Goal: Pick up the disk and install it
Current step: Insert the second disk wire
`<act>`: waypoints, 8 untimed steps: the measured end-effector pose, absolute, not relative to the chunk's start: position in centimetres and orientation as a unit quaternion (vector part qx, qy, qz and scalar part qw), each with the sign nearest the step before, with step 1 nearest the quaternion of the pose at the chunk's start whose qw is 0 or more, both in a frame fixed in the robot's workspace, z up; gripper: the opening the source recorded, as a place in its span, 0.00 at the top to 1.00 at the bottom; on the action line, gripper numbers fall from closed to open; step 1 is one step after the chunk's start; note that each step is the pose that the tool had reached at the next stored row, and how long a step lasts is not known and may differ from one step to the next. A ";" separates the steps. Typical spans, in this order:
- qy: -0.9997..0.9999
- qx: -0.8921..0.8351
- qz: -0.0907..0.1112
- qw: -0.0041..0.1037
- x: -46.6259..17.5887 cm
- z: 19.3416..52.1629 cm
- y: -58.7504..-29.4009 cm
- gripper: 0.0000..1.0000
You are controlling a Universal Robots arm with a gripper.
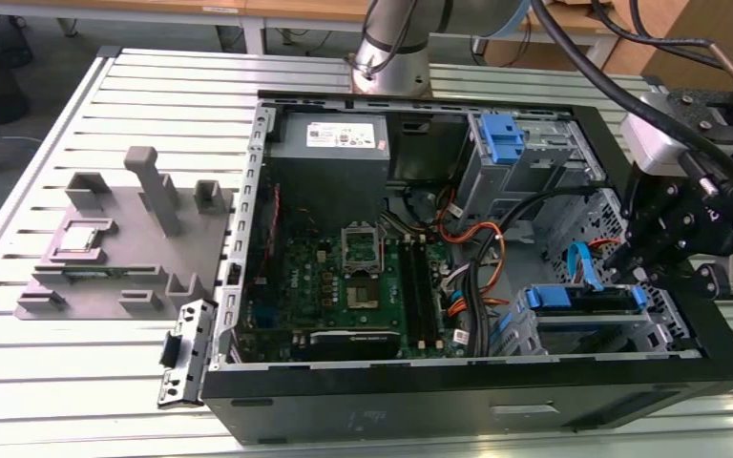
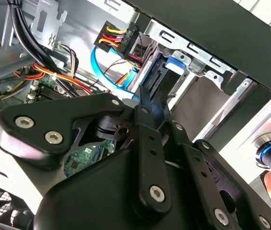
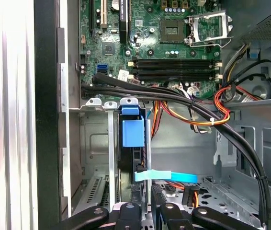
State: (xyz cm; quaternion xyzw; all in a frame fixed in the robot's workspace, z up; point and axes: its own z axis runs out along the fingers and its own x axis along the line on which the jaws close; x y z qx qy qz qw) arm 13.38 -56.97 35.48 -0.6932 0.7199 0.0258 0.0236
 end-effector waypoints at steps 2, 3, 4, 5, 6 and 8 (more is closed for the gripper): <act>0.720 -0.693 0.026 0.023 13.4 35.5 -57.0 0.76; 0.720 -0.693 0.027 0.023 13.4 35.5 -57.0 0.76; 0.720 -0.693 0.027 0.023 13.4 35.5 -57.0 0.76; 0.720 -0.693 0.027 0.022 13.4 35.5 -57.0 0.76; 0.720 -0.693 0.027 0.022 13.4 35.5 -57.0 0.76; 0.720 -0.693 0.028 0.021 13.4 35.5 -57.0 0.76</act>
